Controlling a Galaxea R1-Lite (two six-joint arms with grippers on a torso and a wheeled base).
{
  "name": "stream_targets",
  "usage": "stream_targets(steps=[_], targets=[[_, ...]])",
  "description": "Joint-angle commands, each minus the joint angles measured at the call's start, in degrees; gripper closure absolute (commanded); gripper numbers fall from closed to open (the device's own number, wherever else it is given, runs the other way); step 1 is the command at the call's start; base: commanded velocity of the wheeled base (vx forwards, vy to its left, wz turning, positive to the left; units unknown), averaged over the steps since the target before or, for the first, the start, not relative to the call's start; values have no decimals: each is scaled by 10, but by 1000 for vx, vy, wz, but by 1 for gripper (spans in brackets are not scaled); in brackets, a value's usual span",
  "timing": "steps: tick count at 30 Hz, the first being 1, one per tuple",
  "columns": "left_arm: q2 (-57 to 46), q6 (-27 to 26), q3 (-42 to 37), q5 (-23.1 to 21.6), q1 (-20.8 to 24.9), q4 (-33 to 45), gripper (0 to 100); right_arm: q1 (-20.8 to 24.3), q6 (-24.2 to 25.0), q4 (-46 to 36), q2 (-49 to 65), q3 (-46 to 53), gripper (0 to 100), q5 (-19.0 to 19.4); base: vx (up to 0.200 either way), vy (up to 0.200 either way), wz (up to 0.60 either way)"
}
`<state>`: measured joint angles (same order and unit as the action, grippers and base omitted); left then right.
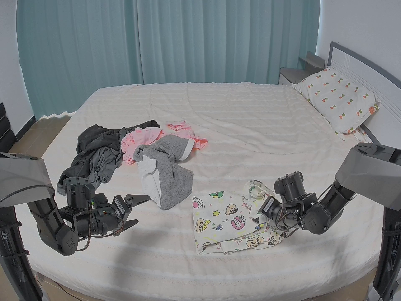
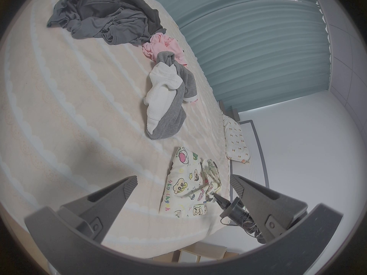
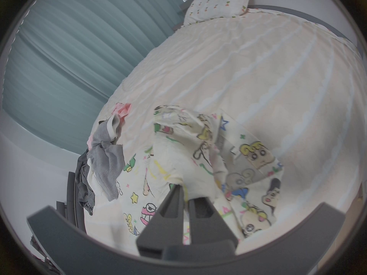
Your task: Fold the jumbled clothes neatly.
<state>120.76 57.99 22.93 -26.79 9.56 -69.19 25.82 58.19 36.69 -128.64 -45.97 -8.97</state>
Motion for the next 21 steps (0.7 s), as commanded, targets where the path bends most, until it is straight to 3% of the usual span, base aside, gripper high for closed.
stream_targets(steps=[1, 8, 14, 15, 21], targets=[[1, 0, 0, 0, 0, 0, 0, -5, 10, 29, 17, 54, 100, 7, 0, 0, 0], [1, 0, -2, 0, 0, -1, 0, -5, 17, 114, 18, 130, 100, 25, 0, 0, 0], [2, -1, -2, 0, 0, -1, 0, -7, 36, 127, 15, 155, 100, 41, 0, 0, 0], [2, -1, -2, 0, 0, -1, 0, -7, 39, 127, 14, 157, 0, 41, 0, 0, 0], [2, 0, -2, 0, 0, -1, 0, -9, 38, 130, 17, 162, 0, 38, 0, 0, 0]])
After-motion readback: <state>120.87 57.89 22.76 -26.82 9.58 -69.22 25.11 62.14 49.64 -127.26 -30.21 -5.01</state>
